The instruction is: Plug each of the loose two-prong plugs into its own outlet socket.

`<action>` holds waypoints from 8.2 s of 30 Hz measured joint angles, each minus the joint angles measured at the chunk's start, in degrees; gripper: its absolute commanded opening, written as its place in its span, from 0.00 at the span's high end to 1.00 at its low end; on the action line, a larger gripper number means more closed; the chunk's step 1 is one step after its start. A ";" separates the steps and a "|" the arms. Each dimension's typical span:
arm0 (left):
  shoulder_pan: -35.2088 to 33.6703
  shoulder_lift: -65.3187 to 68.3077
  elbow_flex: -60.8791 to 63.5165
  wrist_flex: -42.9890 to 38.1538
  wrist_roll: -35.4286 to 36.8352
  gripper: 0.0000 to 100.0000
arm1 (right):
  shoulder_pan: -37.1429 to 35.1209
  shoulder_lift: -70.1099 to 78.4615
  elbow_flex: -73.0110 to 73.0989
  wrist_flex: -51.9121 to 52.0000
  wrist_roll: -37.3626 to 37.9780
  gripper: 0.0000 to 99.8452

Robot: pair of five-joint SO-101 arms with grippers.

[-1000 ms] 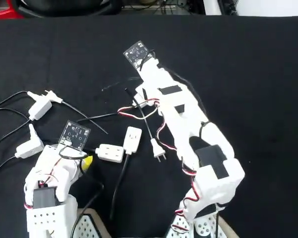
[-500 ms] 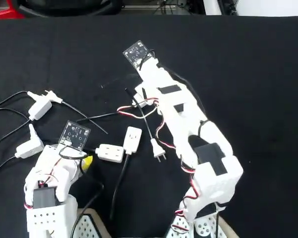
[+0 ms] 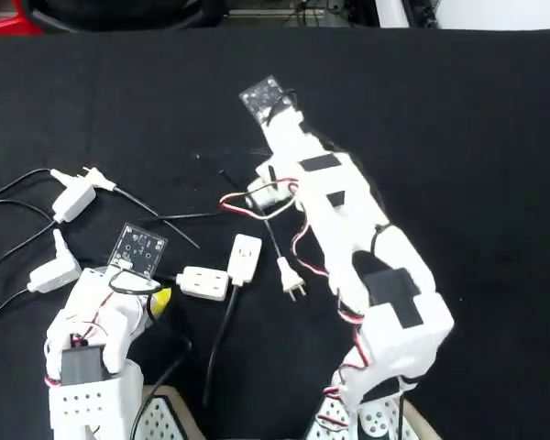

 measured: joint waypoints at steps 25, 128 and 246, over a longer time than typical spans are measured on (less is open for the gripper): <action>0.00 0.00 0.00 0.00 0.00 0.66 | -3.25 -14.24 -9.93 35.60 -12.22 0.72; 0.00 0.00 0.00 0.53 -3.08 0.66 | -16.44 -20.31 7.38 39.30 5.71 0.83; 0.26 0.00 0.00 0.53 -3.08 0.66 | -24.70 -2.81 2.37 46.59 28.75 0.83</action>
